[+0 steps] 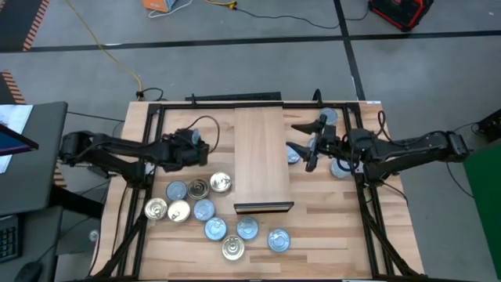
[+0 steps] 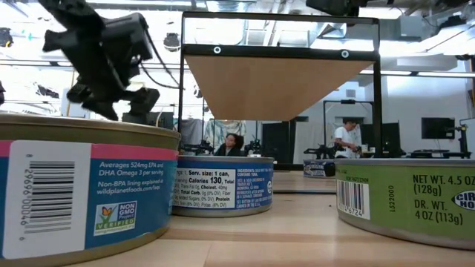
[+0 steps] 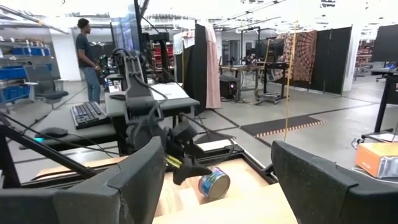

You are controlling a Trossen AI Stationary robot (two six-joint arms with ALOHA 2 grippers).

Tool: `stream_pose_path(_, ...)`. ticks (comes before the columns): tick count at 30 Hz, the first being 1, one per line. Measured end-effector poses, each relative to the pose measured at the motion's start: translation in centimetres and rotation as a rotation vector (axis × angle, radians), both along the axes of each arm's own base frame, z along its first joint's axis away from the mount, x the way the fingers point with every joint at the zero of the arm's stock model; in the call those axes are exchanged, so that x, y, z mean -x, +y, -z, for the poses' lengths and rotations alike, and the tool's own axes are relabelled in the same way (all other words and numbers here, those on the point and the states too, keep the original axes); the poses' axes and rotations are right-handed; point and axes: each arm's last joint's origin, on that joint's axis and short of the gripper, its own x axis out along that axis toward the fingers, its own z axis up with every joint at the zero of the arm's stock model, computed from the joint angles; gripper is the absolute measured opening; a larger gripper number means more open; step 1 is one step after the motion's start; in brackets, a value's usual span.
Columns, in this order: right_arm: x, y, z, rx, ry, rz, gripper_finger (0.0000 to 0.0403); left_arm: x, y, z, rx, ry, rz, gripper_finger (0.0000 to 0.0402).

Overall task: Stack canned seafood by type on shelf
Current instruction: Put the blue and pink tuna can on the shelf

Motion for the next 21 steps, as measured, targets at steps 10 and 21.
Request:
stream_pose_path(10,0.0,0.0,0.0,-0.019,-0.004,-0.004,0.0317,-1.6,0.2,2.0,-0.058,-0.077,0.01,0.0336)
stream_pose_path(21,0.0,0.1,0.1,-0.024,0.004,-0.006,0.0317,-2.3,1.2,4.6,-0.092,0.017,-0.059,0.0336)
